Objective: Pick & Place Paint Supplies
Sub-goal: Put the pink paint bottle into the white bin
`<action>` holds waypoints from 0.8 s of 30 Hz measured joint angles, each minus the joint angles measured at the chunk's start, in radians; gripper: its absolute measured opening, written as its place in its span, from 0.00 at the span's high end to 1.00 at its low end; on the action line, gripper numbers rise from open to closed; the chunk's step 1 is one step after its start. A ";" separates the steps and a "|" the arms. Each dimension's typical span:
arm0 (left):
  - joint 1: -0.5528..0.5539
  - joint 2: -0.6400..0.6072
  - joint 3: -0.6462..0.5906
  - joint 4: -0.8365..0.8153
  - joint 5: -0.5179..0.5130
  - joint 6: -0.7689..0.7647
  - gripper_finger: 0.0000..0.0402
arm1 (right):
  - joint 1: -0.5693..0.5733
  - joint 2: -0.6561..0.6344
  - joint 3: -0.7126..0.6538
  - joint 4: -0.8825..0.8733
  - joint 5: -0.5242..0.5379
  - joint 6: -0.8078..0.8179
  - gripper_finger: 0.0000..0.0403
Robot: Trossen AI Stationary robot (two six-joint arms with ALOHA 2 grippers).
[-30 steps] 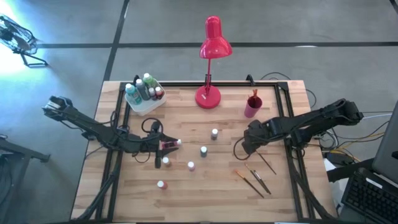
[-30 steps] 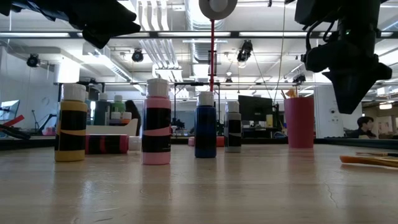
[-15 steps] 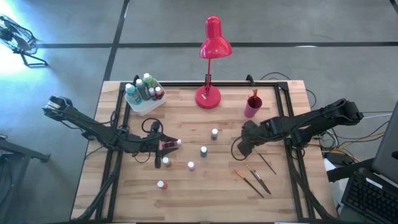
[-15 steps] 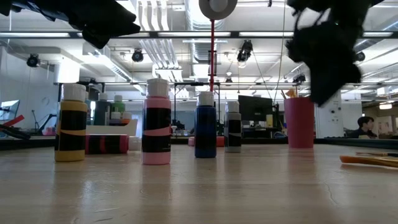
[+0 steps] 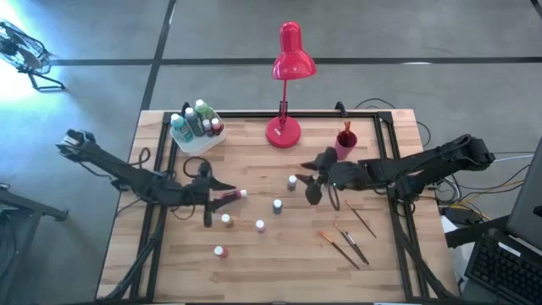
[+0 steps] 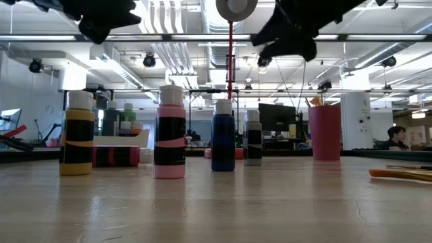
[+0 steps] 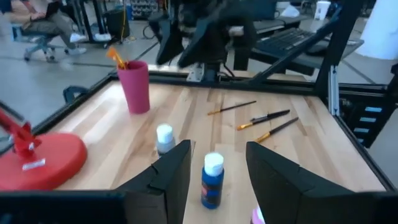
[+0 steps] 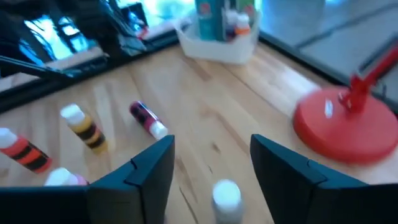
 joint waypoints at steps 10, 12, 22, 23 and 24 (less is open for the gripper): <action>-0.066 -0.086 0.001 -0.320 -0.125 -0.178 0.64 | 0.043 0.008 0.000 0.056 -0.008 -0.143 0.41; -0.065 -0.084 0.045 -0.441 -0.092 -0.268 0.64 | 0.044 0.013 0.000 0.061 -0.026 -0.148 0.39; 0.008 0.055 0.360 -0.963 -0.017 -0.364 0.64 | 0.038 0.088 0.000 0.129 -0.028 -0.213 0.35; 0.029 0.073 0.388 -1.007 -0.001 -0.381 0.64 | 0.037 0.097 0.000 0.147 -0.028 -0.218 0.35; 0.053 0.091 0.413 -1.046 0.018 -0.388 0.64 | 0.036 0.100 0.000 0.158 -0.027 -0.227 0.34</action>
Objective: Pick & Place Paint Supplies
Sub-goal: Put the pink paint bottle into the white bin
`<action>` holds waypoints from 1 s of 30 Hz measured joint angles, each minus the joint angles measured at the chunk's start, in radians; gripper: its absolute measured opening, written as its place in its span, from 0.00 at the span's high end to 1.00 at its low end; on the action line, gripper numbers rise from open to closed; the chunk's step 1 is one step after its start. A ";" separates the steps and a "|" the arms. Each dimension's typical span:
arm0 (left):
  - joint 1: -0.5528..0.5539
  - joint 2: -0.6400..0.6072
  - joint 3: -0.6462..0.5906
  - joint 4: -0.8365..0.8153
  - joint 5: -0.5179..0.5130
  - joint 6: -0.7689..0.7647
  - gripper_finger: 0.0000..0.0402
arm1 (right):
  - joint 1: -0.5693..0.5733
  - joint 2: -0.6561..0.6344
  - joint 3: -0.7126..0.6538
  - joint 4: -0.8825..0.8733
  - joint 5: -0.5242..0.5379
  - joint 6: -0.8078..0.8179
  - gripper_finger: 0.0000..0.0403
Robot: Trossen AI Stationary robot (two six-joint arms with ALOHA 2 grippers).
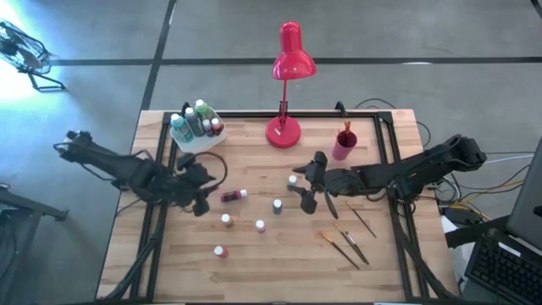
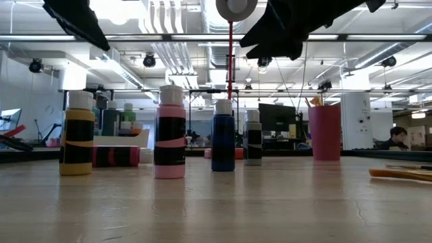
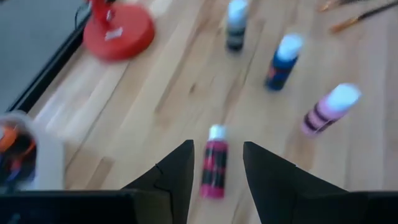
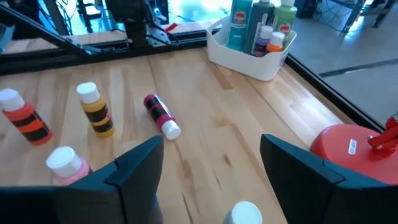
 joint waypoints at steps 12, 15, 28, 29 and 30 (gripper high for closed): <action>0.299 0.215 0.047 -0.072 0.279 0.175 0.52 | 0.001 -0.017 0.000 0.002 0.003 -0.034 0.40; 0.339 0.277 0.046 -0.073 0.303 0.225 0.46 | 0.001 -0.022 0.000 -0.004 0.003 -0.037 0.42; 0.410 0.511 0.084 -0.019 0.446 0.368 0.37 | 0.001 -0.023 0.000 -0.006 0.005 -0.057 0.36; 0.410 0.528 0.093 -0.018 0.448 0.373 0.37 | 0.001 -0.023 0.000 -0.006 0.006 -0.056 0.35; 0.410 0.542 0.100 -0.019 0.455 0.380 0.37 | 0.001 -0.023 0.000 -0.006 0.006 -0.056 0.35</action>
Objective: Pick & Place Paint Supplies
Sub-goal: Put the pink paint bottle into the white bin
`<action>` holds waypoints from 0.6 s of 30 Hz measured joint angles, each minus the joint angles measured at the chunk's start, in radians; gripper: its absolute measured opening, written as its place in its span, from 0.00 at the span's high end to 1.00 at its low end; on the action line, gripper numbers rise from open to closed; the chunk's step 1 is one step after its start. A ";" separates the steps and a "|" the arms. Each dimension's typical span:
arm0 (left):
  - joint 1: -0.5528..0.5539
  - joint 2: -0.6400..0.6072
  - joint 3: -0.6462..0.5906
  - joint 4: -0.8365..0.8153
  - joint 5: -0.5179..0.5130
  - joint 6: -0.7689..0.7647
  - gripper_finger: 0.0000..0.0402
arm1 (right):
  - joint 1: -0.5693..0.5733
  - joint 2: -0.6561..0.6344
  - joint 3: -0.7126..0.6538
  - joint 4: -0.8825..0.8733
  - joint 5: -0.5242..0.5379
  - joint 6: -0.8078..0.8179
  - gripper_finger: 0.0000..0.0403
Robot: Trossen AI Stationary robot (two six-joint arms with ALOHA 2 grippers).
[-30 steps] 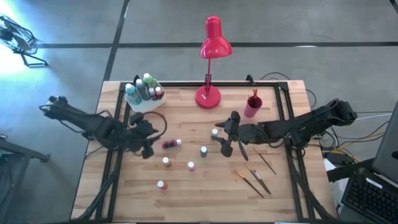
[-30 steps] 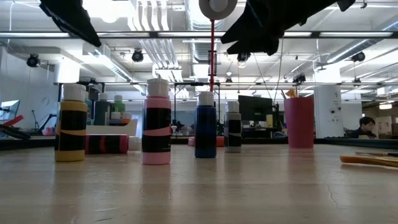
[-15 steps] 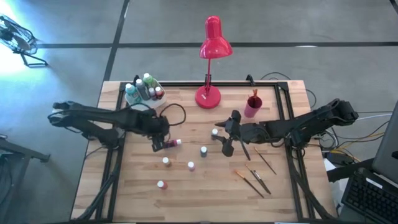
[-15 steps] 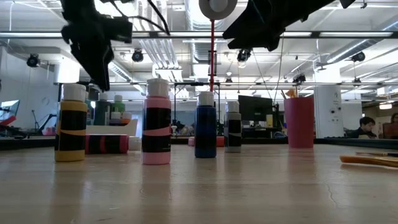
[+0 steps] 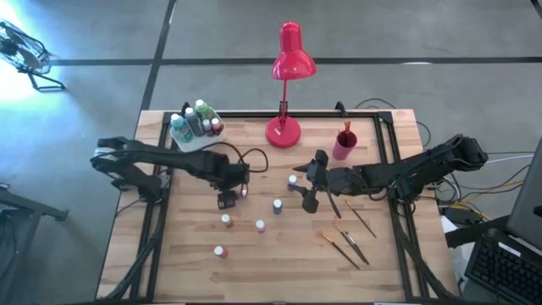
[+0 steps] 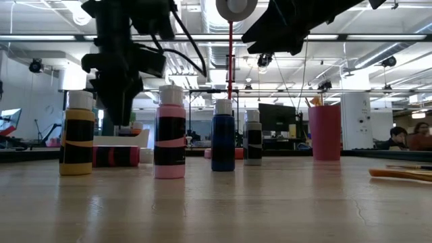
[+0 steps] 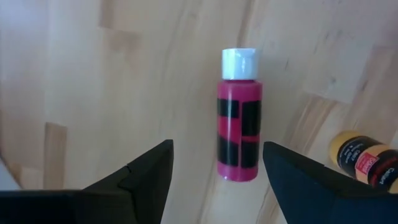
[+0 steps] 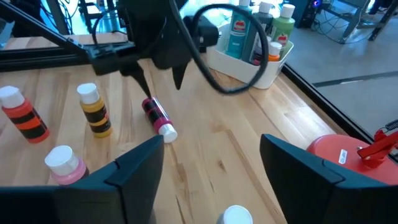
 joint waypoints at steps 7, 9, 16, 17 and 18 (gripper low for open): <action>0.001 0.089 0.066 0.016 0.036 0.022 0.37 | 0.000 0.000 0.000 -0.003 0.003 0.000 0.35; 0.001 0.108 0.072 0.016 0.037 0.025 0.37 | 0.000 0.000 0.000 -0.008 0.003 0.000 0.36; 0.001 0.128 0.068 0.006 0.056 0.025 0.38 | 0.000 0.000 0.000 -0.045 0.003 0.000 0.42; 0.001 0.120 0.068 0.005 0.056 0.025 0.38 | 0.000 0.000 0.000 -0.050 0.003 0.001 0.42; 0.001 0.112 0.068 0.005 0.056 0.023 0.38 | 0.000 0.000 0.000 -0.055 0.003 0.005 0.42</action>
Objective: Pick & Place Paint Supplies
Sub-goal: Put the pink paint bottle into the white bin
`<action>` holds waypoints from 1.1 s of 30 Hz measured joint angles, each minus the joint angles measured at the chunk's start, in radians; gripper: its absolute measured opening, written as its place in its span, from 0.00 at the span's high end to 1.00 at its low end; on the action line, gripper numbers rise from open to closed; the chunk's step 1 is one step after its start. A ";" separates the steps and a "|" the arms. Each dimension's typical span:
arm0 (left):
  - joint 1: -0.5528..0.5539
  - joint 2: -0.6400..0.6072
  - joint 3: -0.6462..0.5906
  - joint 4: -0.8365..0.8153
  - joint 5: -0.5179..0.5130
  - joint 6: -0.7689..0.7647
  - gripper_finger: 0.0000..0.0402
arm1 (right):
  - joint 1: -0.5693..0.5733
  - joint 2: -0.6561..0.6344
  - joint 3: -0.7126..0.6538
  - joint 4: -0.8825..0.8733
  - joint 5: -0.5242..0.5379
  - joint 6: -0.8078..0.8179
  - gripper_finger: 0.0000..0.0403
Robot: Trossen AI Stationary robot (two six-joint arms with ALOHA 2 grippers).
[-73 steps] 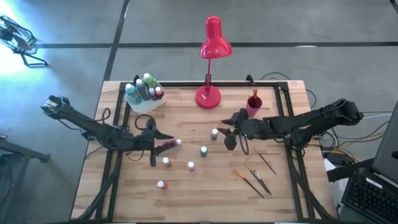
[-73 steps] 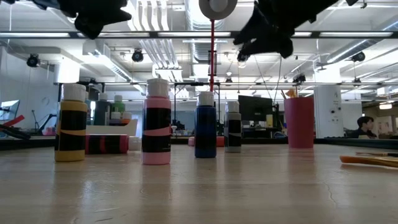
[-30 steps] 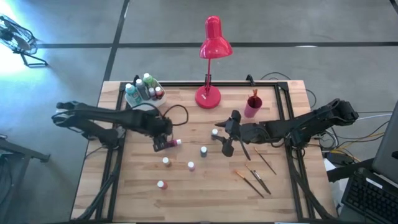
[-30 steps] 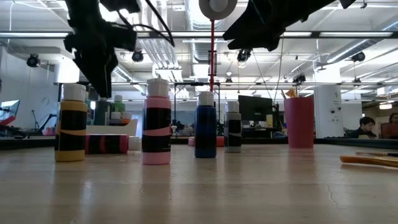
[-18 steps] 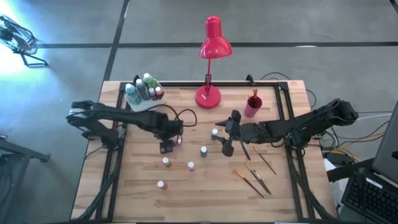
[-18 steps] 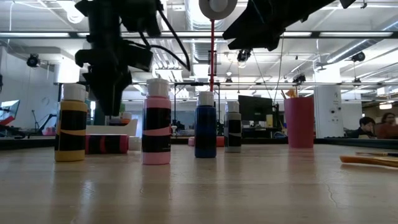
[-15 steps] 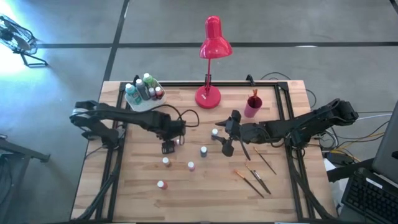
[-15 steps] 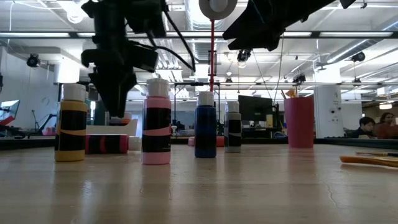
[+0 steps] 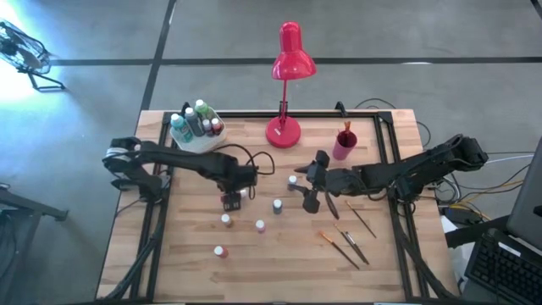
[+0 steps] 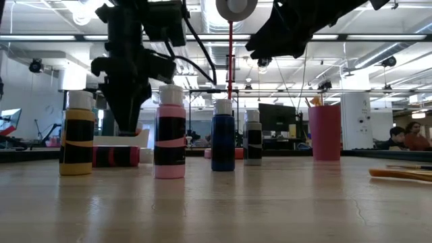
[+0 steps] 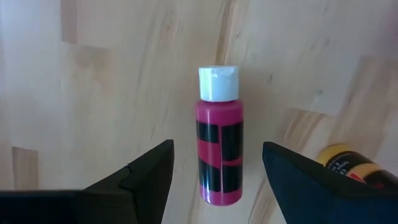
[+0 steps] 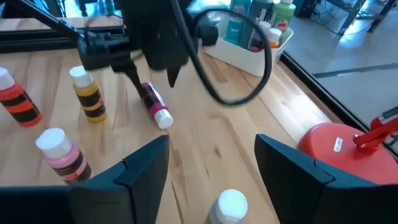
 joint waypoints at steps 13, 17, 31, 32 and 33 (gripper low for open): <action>0.005 -0.019 -0.024 -0.015 0.001 0.005 0.38 | 0.000 0.000 -0.002 -0.042 0.025 0.037 0.33; 0.012 -0.013 -0.024 -0.009 0.008 0.008 0.38 | 0.000 0.000 -0.002 -0.041 0.027 0.037 0.31; 0.014 -0.005 -0.036 0.060 0.058 0.023 0.38 | 0.000 0.000 -0.002 -0.041 0.044 0.037 0.35; 0.015 -0.002 -0.036 0.060 0.054 0.023 0.38 | 0.000 0.000 -0.002 -0.041 0.044 0.037 0.36; 0.017 0.001 -0.036 0.063 0.053 0.023 0.38 | 0.000 0.000 -0.002 -0.041 0.044 0.037 0.37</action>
